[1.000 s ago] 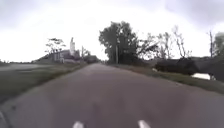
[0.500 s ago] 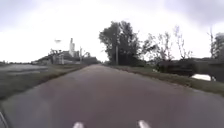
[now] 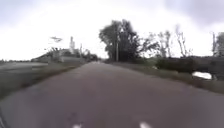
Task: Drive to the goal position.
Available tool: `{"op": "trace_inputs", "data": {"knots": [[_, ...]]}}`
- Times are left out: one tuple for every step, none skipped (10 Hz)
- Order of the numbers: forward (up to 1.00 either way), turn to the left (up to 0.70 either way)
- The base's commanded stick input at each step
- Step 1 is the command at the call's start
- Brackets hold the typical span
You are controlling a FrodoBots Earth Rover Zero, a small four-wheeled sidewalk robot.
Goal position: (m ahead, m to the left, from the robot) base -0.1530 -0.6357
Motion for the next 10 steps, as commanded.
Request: {"op": "trace_inputs", "data": {"knots": [[1.00,0.00],[1.00,0.00],[1.00,0.00],[1.00,0.00],[1.00,0.00],[1.00,0.00],[1.00,0.00],[1.00,0.00],[1.00,0.00],[1.00,0.00]]}}
